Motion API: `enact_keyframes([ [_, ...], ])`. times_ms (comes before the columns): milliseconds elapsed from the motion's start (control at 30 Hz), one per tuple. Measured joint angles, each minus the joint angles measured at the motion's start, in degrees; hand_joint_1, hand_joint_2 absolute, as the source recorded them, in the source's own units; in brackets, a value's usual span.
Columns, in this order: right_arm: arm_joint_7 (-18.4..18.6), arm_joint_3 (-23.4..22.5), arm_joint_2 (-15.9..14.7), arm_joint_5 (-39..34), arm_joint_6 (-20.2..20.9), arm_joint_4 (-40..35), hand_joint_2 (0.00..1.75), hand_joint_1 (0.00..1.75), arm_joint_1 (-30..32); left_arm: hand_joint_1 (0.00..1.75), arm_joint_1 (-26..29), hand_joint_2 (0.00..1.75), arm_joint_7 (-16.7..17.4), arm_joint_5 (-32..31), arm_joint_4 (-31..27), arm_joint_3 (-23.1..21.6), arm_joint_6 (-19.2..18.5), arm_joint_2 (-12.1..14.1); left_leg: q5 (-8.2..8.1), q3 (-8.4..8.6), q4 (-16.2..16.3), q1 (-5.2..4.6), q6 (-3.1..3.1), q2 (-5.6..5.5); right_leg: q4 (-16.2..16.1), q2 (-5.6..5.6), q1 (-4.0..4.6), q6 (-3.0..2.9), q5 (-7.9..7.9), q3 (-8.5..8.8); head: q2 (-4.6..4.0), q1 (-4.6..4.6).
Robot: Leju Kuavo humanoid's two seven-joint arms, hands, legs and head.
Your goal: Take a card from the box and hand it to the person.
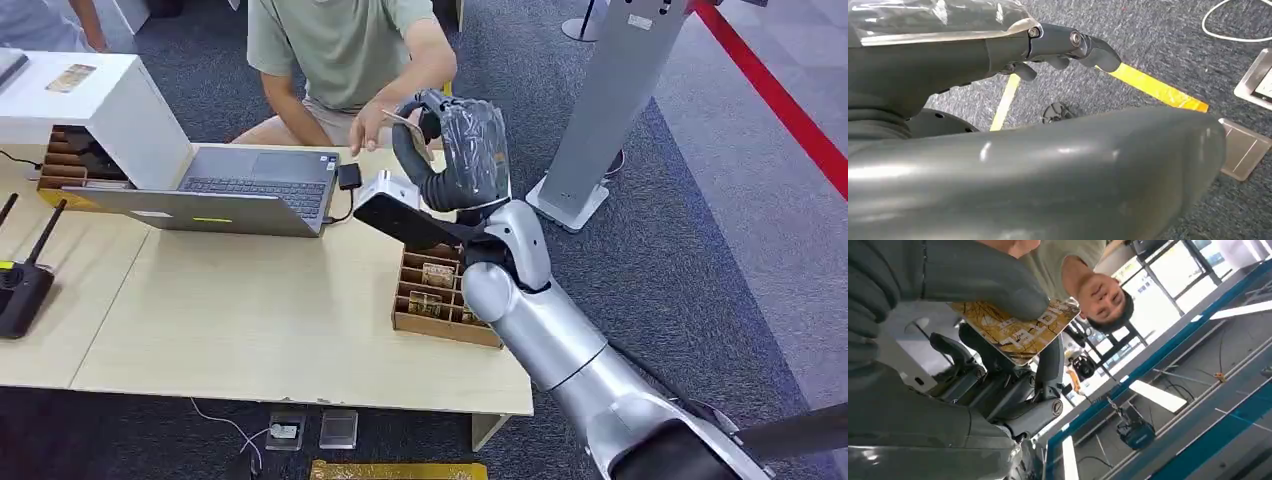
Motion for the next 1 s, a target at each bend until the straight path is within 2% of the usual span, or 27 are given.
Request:
enact_keyframes([
  [233,-0.1,-0.3,1.8,2.7,-1.0,6.5,1.75,1.69,-3.0,0.0,0.0,0.0,-0.7,1.1,0.0,0.0,-0.6,0.2,0.0,0.0,0.0,0.0,0.0,0.0,0.0,0.0,0.0,0.0,0.0,0.0,0.0,0.0],
  [267,-0.1,-0.4,2.1,2.7,-1.1,7.7,1.75,1.64,-3.2,0.0,0.0,0.0,-0.7,1.5,0.0,0.0,-0.6,0.2,0.0,0.0,0.0,0.0,0.0,0.0,0.0,0.0,0.0,0.0,0.0,0.0,0.0,0.0],
  [300,-0.2,-0.5,2.4,2.7,-1.1,8.7,1.75,1.68,-3.4,0.0,0.1,0.0,-0.7,1.6,0.0,0.0,-0.6,0.2,0.0,0.0,0.0,0.0,0.0,0.0,0.0,0.0,0.0,0.0,0.0,0.0,0.0,0.0],
  [500,-0.5,-0.8,4.0,2.7,-1.7,13.2,1.75,1.48,-4.0,0.0,0.2,0.0,-0.7,2.3,0.0,0.0,-0.6,0.2,0.0,0.0,0.0,0.0,0.0,0.0,0.0,0.0,0.0,0.0,0.0,-0.01,0.0,-0.02],
  [533,-0.5,-0.9,4.2,2.8,-1.7,13.9,1.75,1.38,-4.1,0.0,0.2,0.0,-0.7,2.5,0.0,0.0,-0.6,0.2,0.0,0.0,0.0,0.0,0.0,0.0,0.0,0.0,0.0,0.0,0.0,-0.01,0.02,0.0],
  [567,-0.5,-0.9,4.3,2.9,-1.8,14.4,1.75,1.17,-4.1,0.0,0.2,0.0,-0.8,2.6,0.0,0.0,-0.5,0.2,0.0,0.0,0.0,0.0,0.0,0.0,0.0,0.0,0.0,0.0,0.0,-0.01,0.02,-0.02],
  [600,-0.6,-0.9,4.5,3.0,-1.8,14.8,1.75,0.8,-4.1,0.0,0.2,0.0,-0.8,2.6,0.0,0.0,-0.6,0.2,0.0,0.0,0.0,0.0,0.0,0.01,0.0,0.0,0.0,0.0,0.0,-0.01,0.02,-0.02],
  [633,-0.6,-0.9,4.7,3.0,-1.8,15.3,1.75,0.31,-4.1,0.0,0.2,0.0,-0.8,2.6,0.0,0.0,-0.6,0.2,0.0,0.0,0.0,0.0,0.0,0.01,0.0,0.01,0.0,0.0,0.0,-0.01,0.0,-0.02],
  [667,-0.7,-0.9,4.9,2.9,-1.8,15.7,1.75,0.0,-4.1,0.0,0.2,0.0,-0.8,2.6,0.0,0.0,-0.6,0.2,0.0,0.0,0.0,0.0,0.0,0.01,0.0,0.01,0.0,0.0,0.0,-0.01,0.02,-0.02],
  [1000,-2.4,-1.0,5.9,0.3,-1.6,18.7,1.75,0.0,-3.7,0.0,0.3,0.0,-0.7,3.9,0.0,0.0,-0.6,0.5,0.0,0.0,0.0,0.0,0.0,0.01,0.0,0.01,0.0,0.0,0.0,-0.02,0.0,0.0],
])
